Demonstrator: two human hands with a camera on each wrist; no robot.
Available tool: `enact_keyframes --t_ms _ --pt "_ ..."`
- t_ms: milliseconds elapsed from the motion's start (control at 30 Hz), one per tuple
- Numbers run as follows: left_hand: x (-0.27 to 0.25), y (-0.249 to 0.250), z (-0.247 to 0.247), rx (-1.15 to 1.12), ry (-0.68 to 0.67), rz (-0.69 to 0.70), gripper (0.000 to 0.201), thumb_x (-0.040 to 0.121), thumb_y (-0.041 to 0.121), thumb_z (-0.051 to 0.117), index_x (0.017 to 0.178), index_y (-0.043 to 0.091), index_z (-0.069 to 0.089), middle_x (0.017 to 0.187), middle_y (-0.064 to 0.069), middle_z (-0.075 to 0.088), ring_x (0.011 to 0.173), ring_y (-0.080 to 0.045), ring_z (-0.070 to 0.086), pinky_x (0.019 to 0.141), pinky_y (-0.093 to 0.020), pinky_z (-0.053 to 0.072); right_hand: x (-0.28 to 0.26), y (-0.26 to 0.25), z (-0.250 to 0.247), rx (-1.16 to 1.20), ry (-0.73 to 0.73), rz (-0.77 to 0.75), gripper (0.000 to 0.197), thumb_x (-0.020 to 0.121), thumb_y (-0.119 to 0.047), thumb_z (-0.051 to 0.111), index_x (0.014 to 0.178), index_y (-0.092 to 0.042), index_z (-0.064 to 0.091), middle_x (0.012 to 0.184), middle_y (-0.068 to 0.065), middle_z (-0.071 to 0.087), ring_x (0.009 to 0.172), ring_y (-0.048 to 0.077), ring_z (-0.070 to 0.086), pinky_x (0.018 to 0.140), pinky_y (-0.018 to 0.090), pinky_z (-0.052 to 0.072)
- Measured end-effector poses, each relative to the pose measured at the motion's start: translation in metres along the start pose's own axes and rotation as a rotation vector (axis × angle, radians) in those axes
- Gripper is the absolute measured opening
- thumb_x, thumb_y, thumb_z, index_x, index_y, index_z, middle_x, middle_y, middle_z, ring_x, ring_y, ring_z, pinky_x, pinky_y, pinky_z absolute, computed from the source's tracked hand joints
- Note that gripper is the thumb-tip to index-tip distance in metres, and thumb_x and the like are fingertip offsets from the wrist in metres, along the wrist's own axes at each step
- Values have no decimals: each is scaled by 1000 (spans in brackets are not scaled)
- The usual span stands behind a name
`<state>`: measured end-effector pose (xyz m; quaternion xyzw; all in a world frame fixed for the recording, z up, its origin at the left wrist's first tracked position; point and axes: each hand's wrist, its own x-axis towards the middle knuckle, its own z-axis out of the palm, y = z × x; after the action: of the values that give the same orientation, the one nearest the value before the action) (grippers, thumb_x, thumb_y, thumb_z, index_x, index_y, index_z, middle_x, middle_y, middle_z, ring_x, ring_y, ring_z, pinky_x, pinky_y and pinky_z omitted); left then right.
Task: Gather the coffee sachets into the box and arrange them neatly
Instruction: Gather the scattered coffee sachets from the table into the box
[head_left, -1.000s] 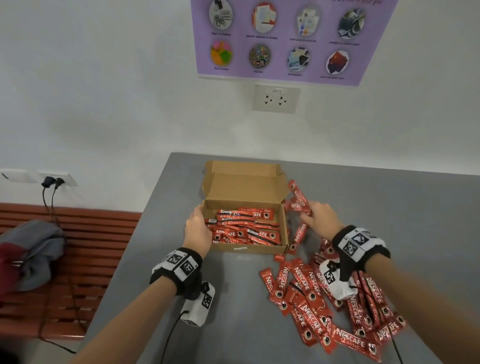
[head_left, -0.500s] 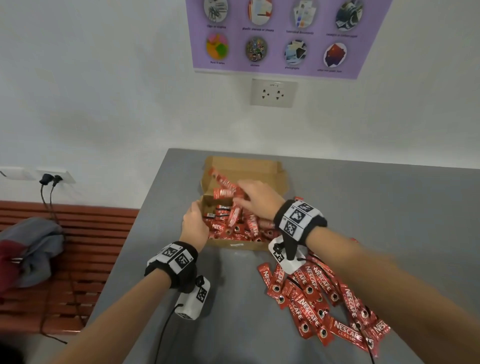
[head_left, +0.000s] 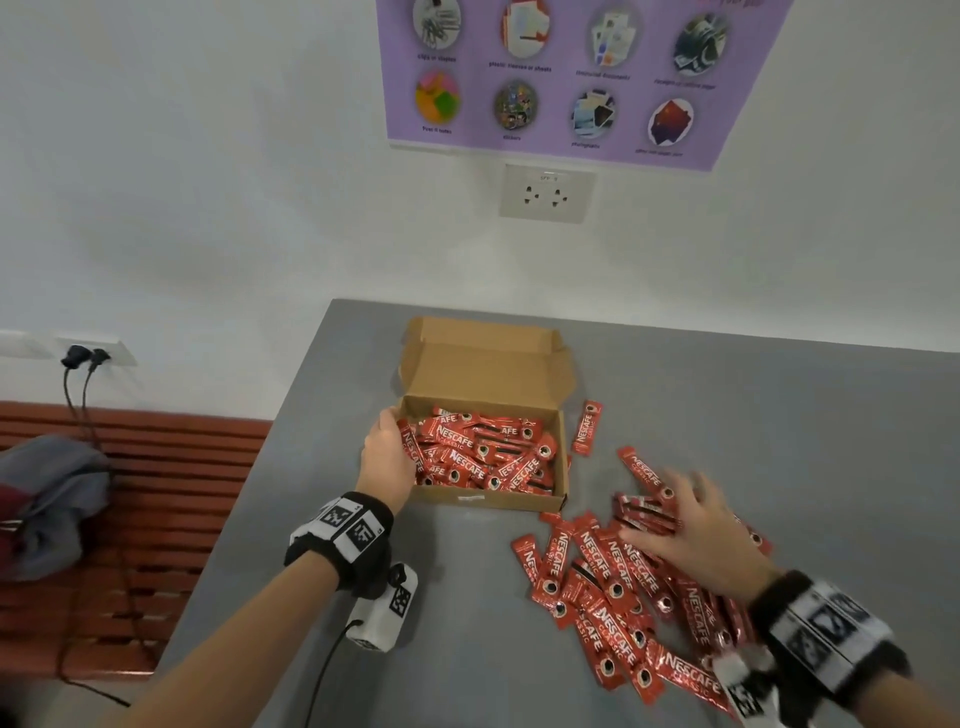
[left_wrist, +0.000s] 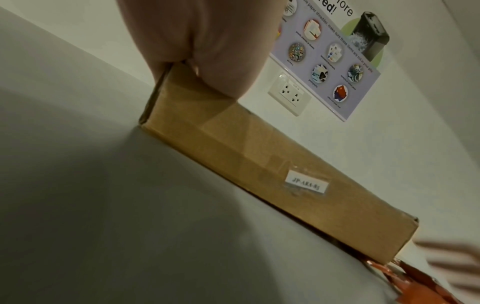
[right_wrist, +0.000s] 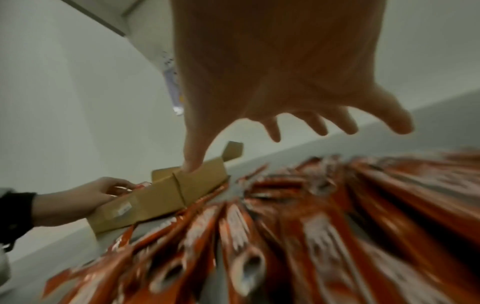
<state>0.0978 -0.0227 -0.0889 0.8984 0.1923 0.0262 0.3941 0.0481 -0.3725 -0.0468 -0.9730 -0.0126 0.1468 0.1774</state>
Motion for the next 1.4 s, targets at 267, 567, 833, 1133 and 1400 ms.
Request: enact_keyframes --t_ms 267,567,833,1133,1400 --pt "-2 -1 -1 12 -1 1 43 88 -5 48 129 6 40 117 -15 58 108 -30 57 93 -46 49 -7 -42 42 -356 -80 -180 135 40 -100 16 149 -25 -9 156 4 -4 143 27 5 112 53 15" --pt "1 -4 2 1 5 5 40 89 -4 48 127 7 40 113 -13 59 105 -29 58 90 -46 51 27 -39 35 -42 46 -286 52 87 -20 62 135 -10 43 129 3 47 116 19 50 97 26 42" --pt "1 -4 2 8 6 15 41 89 -2 51 127 7 40 117 -13 57 109 -27 56 94 -45 49 38 -71 -27 205 153 -328 21 89 -7 58 79 -23 49 68 -10 51 57 8 52 54 7 41" --pt "-4 0 -1 16 15 49 44 87 -8 48 128 5 39 119 -15 55 111 -29 54 97 -44 47 65 -160 -28 54 -31 -519 55 82 -41 65 126 -14 48 117 1 56 99 11 54 84 17 46" --pt "-4 0 -2 1 11 51 43 87 -4 51 127 5 40 118 -14 56 110 -28 54 97 -44 46 6 -116 -17 -192 -252 -829 49 85 -29 64 130 -26 46 133 -7 42 122 3 37 111 27 31"
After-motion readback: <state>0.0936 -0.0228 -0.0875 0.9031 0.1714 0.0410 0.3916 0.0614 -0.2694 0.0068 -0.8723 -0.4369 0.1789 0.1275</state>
